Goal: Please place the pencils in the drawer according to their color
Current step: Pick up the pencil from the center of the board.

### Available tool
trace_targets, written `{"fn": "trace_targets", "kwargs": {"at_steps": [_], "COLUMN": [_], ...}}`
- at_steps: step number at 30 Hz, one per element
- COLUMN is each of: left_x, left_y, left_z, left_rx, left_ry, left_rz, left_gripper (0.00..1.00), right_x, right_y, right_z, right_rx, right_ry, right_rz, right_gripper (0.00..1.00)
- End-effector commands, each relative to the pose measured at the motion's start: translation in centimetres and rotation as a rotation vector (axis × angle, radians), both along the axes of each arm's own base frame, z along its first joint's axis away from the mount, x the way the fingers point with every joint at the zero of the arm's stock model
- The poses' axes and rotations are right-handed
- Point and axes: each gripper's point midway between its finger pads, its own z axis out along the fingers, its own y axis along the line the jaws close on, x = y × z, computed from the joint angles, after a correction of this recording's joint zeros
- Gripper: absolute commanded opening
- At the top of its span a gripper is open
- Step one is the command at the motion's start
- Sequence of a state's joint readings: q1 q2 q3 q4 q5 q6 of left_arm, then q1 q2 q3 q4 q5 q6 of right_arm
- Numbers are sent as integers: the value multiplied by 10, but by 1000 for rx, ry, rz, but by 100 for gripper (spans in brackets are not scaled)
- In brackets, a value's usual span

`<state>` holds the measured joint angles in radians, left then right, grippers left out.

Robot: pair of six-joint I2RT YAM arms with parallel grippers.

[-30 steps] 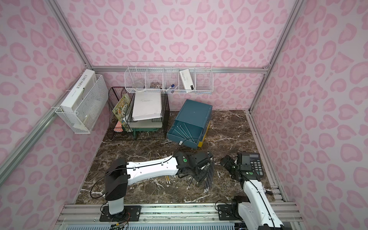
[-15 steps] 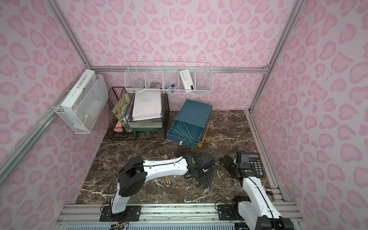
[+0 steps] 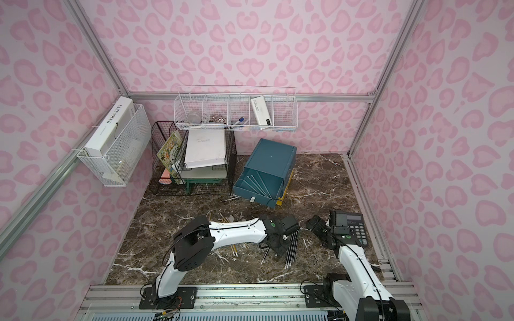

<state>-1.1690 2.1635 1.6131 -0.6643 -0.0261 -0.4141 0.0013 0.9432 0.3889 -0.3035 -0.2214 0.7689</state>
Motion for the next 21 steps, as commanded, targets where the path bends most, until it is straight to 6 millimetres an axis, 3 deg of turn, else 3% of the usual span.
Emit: {"fn": "trace_targets", "kwargs": {"at_steps": [1,14,21], "left_x": [-2,0,11], "left_y": [5,8,12], "left_z": [-12,-22,-8], "left_rx": [26,37,43], "left_ry": [29,63,25], "left_rz": [4,17,42], "left_gripper": [32,0,0], "right_x": [5,7,11], "right_y": [0,-1,-1], "right_z": [5,9,14], "right_rx": [-5,-14,-12], "right_ry": [-22,-29,-37], "right_rz": [4,7,9], "right_gripper": [100,100,100]}}
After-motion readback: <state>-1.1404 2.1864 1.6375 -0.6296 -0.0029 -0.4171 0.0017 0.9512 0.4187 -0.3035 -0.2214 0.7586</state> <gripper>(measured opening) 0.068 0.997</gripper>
